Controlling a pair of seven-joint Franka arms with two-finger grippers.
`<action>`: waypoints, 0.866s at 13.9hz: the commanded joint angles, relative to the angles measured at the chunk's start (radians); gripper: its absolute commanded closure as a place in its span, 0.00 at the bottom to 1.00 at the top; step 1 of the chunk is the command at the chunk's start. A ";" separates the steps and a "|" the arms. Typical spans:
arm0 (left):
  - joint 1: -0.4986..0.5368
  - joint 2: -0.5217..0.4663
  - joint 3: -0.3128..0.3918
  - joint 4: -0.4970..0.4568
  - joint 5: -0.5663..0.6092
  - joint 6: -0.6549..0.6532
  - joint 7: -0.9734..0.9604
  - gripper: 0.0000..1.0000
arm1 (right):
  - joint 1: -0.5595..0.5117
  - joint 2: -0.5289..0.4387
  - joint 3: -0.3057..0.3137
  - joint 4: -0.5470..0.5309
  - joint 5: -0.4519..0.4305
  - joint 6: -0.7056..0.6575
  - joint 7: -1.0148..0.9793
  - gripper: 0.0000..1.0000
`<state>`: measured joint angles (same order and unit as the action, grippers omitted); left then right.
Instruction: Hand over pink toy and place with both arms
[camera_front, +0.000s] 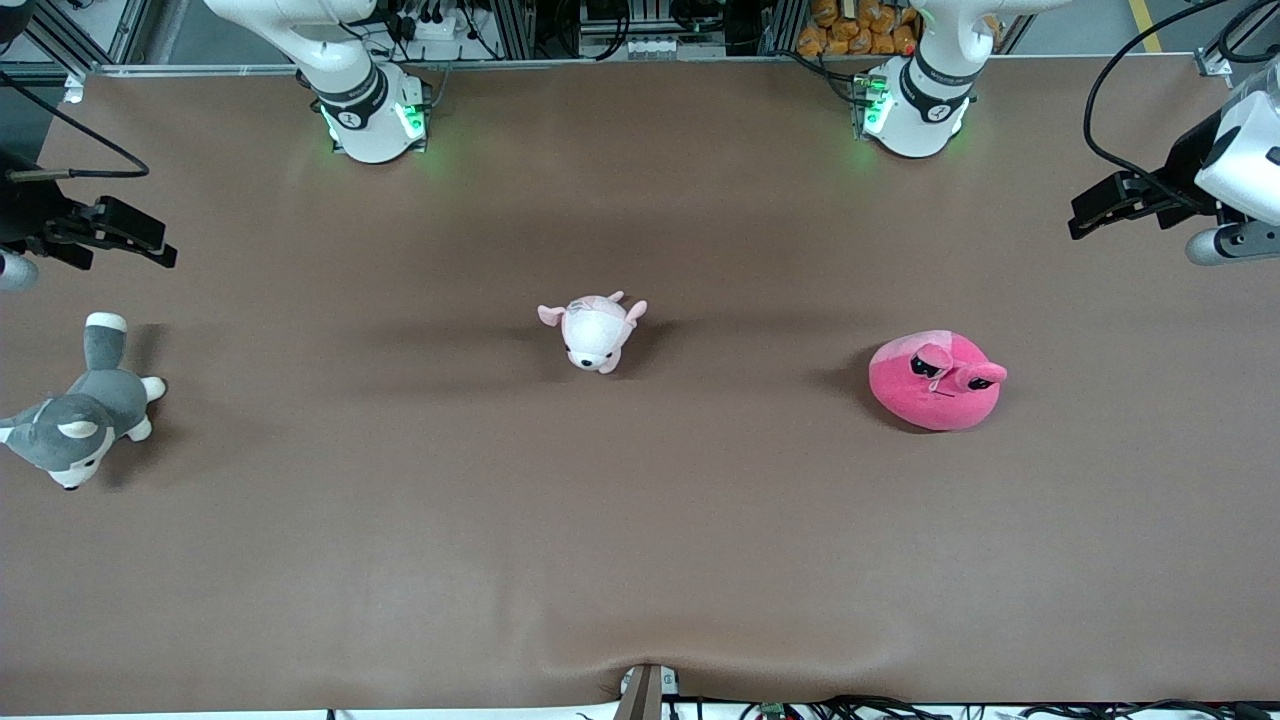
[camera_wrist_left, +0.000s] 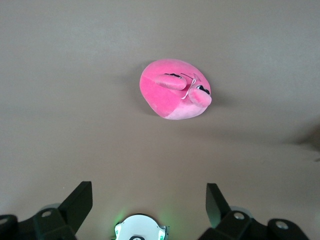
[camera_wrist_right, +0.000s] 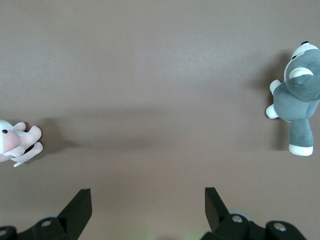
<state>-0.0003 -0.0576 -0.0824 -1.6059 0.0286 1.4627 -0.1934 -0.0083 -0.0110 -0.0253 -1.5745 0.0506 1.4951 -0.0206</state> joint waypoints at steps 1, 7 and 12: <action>0.003 -0.031 -0.011 -0.029 0.008 0.011 -0.008 0.00 | -0.006 -0.003 0.008 0.010 -0.015 -0.010 0.001 0.00; 0.006 -0.039 -0.013 -0.048 0.008 0.028 -0.006 0.00 | -0.006 -0.003 0.008 0.011 -0.015 -0.009 0.001 0.00; 0.003 -0.047 -0.013 -0.058 0.010 0.042 -0.004 0.00 | -0.007 -0.003 0.008 0.011 -0.015 -0.007 0.001 0.00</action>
<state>-0.0004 -0.0667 -0.0874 -1.6287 0.0286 1.4862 -0.1937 -0.0083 -0.0110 -0.0248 -1.5745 0.0506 1.4952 -0.0207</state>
